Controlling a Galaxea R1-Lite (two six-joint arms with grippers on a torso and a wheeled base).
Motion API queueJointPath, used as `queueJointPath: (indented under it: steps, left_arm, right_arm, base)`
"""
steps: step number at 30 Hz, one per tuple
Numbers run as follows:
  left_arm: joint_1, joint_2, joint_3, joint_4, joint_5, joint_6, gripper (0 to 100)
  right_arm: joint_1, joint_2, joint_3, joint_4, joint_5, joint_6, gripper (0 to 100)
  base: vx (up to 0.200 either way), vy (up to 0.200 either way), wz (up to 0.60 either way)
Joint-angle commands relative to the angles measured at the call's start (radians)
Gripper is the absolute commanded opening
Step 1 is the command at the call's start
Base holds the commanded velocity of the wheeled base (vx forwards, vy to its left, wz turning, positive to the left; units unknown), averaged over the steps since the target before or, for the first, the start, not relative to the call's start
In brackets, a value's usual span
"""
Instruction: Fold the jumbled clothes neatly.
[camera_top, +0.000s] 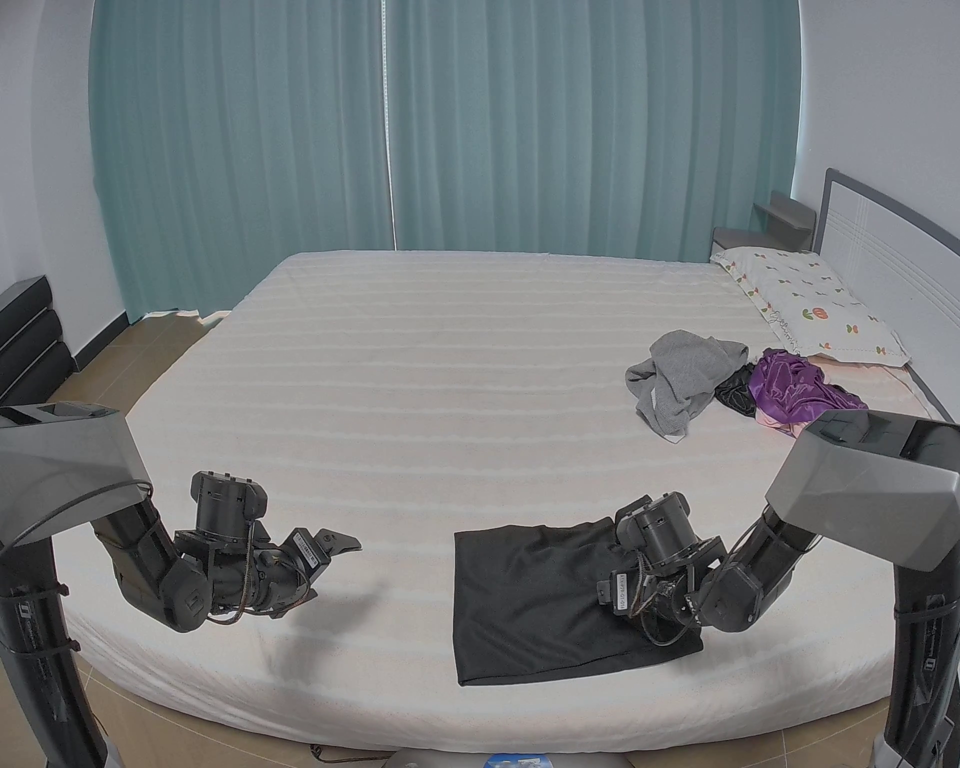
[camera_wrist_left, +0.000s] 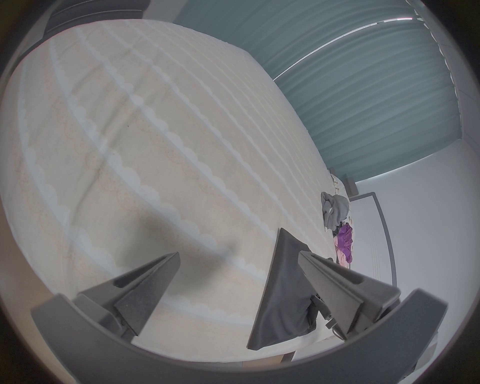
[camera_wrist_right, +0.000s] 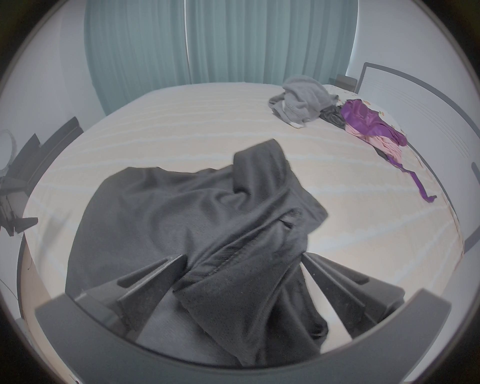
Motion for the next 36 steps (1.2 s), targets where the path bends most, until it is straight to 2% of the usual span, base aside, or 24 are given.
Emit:
queueJointPath:
  steps: [1, 8, 10, 11, 12, 13, 19, 21, 23, 25, 27, 33, 36]
  left_arm:
    - [-0.001, 0.002, 0.0, 0.0, 0.0, -0.001, 100]
    - [-0.001, 0.004, 0.0, 0.0, 0.0, 0.001, 100]
    - [-0.001, 0.005, 0.0, 0.0, 0.001, 0.004, 100]
    - [-0.002, 0.007, 0.0, 0.0, 0.001, 0.004, 100]
    - [-0.002, 0.007, 0.0, 0.0, 0.001, 0.004, 100]
    - [-0.004, 0.01, 0.0, 0.0, 0.001, 0.005, 100]
    - [-0.004, 0.01, 0.0, 0.0, 0.003, 0.004, 100]
    - [-0.004, 0.01, 0.0, -0.002, 0.003, 0.004, 100]
    - [-0.004, 0.01, 0.0, 0.0, 0.003, 0.005, 100]
    - [-0.004, 0.01, 0.0, 0.0, 0.003, 0.004, 100]
    - [-0.004, 0.01, 0.0, 0.0, 0.003, 0.004, 100]
    - [-0.004, 0.01, -0.002, 0.0, 0.003, 0.004, 100]
    - [-0.004, 0.01, 0.0, 0.0, 0.003, 0.004, 100]
  right_arm:
    - [-0.028, -0.072, 0.088, 0.018, 0.004, -0.014, 100]
    - [-0.102, -0.142, 0.209, 0.007, 0.018, -0.01, 100]
    - [-0.133, -0.175, 0.235, 0.002, 0.051, -0.001, 100]
    - [-0.143, -0.207, 0.25, -0.015, 0.097, 0.008, 100]
    - [-0.143, -0.207, 0.25, -0.015, 0.097, 0.008, 100]
    - [-0.143, -0.25, 0.289, -0.033, 0.154, 0.032, 100]
    - [-0.171, -0.256, 0.373, -0.033, 0.168, -0.003, 100]
    - [-0.206, -0.265, 0.393, -0.038, 0.169, -0.03, 100]
    - [-0.22, -0.282, 0.378, -0.061, 0.183, -0.015, 100]
    - [-0.215, -0.291, 0.371, -0.091, 0.197, -0.014, 100]
    - [-0.179, -0.283, 0.37, -0.139, 0.22, -0.014, 100]
    - [-0.085, -0.208, 0.319, -0.15, 0.205, -0.003, 100]
    - [-0.071, -0.167, 0.281, -0.145, 0.202, -0.003, 100]
  base:
    - [0.0, 0.0, 0.0]
    - [0.0, 0.0, 0.0]
    - [0.0, 0.0, 0.0]
    - [0.0, 0.0, 0.0]
    - [0.0, 0.0, 0.0]
    - [0.0, 0.0, 0.0]
    - [0.0, 0.0, 0.0]
    - [0.0, 0.0, 0.0]
    - [0.0, 0.0, 0.0]
    - [0.0, 0.0, 0.0]
    - [0.0, 0.0, 0.0]
    - [0.0, 0.0, 0.0]
    - [0.0, 0.0, 0.0]
